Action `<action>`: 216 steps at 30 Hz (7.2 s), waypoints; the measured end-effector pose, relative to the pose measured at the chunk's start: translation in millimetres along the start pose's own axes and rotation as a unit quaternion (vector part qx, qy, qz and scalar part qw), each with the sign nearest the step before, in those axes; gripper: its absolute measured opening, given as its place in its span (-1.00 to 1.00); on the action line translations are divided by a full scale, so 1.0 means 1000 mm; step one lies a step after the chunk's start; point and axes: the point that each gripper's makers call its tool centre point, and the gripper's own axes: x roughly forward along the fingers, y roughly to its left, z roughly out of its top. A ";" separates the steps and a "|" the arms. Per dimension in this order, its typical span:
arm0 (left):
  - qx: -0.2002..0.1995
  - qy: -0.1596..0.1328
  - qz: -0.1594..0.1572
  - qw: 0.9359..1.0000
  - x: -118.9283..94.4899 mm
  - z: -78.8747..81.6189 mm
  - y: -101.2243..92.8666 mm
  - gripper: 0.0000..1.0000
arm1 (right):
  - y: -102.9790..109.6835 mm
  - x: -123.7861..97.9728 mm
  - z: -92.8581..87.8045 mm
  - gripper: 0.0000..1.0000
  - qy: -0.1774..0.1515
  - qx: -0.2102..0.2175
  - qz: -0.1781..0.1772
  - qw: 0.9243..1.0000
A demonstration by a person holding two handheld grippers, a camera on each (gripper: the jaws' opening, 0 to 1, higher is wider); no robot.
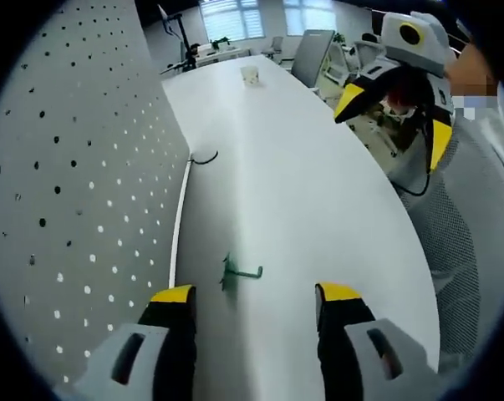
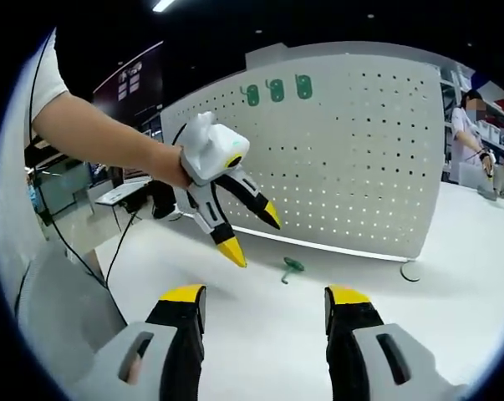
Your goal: Insert the hook assembly into the mounting plate slot until the hook locks in place.
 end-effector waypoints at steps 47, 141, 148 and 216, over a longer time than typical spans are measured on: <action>-0.031 0.048 -0.022 0.998 0.064 -0.022 0.017 -0.23 | -0.008 -0.002 -0.006 0.07 0.009 0.017 -0.016 1.000; -0.091 -0.032 0.037 0.995 0.026 0.011 0.037 -0.96 | -0.010 -0.003 -0.008 0.06 0.009 0.027 -0.016 0.999; -0.091 -0.055 0.053 0.993 0.014 0.017 0.039 -0.96 | -0.010 -0.003 -0.007 0.06 0.006 0.028 -0.016 0.999; -0.167 -0.322 0.244 0.899 -0.153 0.064 0.010 -0.96 | -0.006 -0.005 0.007 0.06 -0.026 0.026 -0.007 0.999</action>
